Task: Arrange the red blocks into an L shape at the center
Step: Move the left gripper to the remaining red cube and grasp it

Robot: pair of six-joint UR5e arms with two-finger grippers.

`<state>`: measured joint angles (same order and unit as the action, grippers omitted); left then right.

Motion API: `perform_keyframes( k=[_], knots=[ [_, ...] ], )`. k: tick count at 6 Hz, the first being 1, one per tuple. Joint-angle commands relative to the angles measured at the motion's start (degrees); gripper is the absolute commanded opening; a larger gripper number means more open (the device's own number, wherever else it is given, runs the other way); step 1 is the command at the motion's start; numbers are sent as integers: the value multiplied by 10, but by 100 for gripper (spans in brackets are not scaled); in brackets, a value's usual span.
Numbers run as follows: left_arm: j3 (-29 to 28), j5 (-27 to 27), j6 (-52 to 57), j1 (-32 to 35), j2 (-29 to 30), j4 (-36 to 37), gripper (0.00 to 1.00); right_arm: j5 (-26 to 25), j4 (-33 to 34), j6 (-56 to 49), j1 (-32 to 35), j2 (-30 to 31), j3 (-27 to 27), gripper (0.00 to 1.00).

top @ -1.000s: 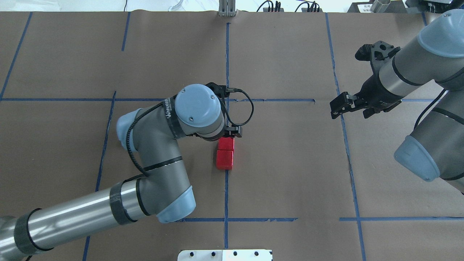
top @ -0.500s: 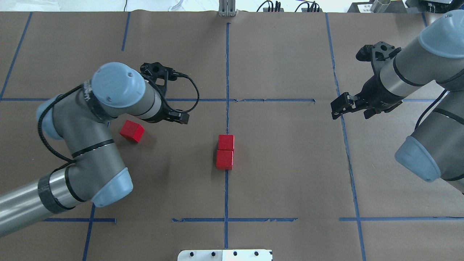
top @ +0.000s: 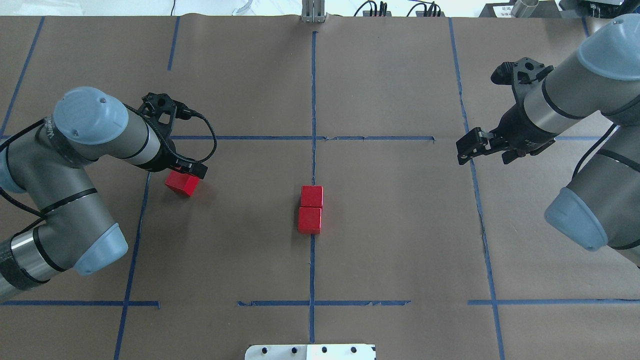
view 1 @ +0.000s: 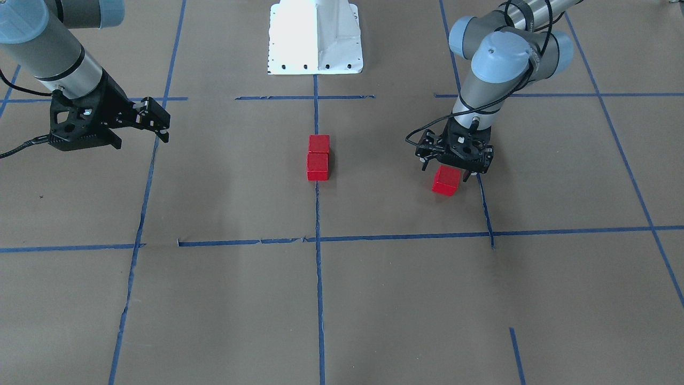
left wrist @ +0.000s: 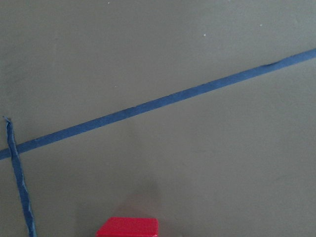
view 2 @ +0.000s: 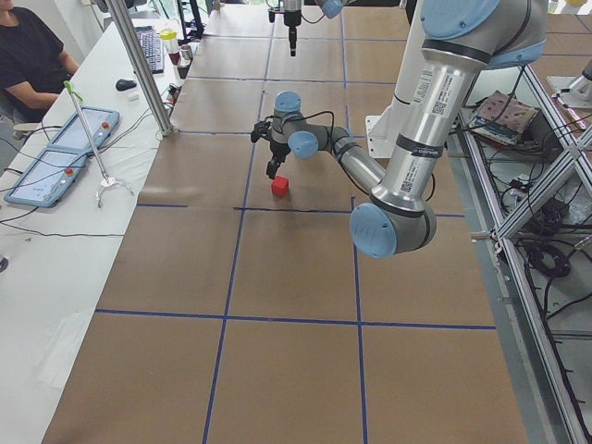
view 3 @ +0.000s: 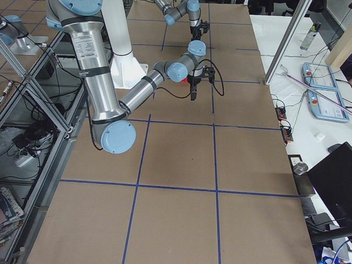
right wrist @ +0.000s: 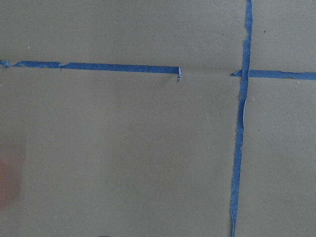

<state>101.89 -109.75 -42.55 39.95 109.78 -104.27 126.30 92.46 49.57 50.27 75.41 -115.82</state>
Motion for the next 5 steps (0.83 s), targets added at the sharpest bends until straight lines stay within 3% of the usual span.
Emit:
perform_keyframes(
  k=[1,5],
  knots=[
    [-19,-13,23,7,-3,-3,99,0,0,1,-1,0,1,100],
    [-49,-18,-4,0,5,-6,99,-1,0,1,-1,0,1,100]
  ],
)
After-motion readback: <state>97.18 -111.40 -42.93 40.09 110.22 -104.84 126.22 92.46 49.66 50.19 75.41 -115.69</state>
